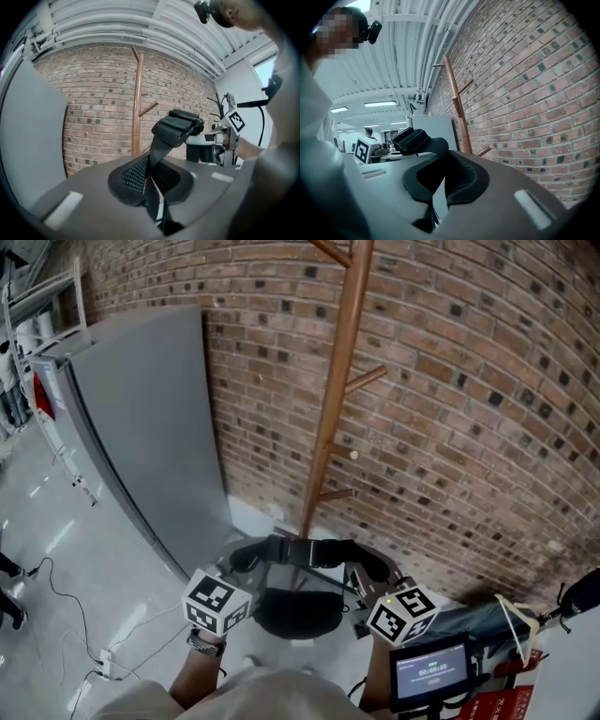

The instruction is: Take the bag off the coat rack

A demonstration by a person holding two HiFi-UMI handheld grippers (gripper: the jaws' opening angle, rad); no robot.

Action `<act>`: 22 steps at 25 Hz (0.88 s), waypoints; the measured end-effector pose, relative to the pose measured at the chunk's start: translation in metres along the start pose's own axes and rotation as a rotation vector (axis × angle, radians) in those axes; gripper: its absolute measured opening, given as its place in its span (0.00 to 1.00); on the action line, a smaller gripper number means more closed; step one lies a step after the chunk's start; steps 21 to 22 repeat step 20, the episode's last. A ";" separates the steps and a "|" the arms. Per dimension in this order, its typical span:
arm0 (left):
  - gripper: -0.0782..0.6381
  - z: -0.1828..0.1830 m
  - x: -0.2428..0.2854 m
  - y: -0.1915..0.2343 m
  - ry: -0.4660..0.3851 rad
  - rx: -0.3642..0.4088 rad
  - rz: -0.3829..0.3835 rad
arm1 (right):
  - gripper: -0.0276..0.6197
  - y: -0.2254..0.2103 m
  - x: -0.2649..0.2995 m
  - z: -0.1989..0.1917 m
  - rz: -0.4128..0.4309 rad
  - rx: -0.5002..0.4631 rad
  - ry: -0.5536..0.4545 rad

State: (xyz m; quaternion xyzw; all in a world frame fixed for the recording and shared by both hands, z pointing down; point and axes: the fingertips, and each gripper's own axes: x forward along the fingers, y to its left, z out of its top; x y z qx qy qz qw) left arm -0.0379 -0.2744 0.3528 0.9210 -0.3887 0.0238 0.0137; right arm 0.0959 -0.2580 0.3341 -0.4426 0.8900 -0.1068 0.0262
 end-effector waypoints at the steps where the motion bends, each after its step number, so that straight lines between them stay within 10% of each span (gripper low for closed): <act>1: 0.11 0.000 0.000 0.000 0.000 0.000 0.000 | 0.05 0.000 -0.001 0.000 -0.002 -0.001 0.001; 22: 0.11 -0.006 0.002 -0.002 0.013 -0.016 -0.006 | 0.05 -0.002 -0.002 -0.008 -0.021 0.001 0.049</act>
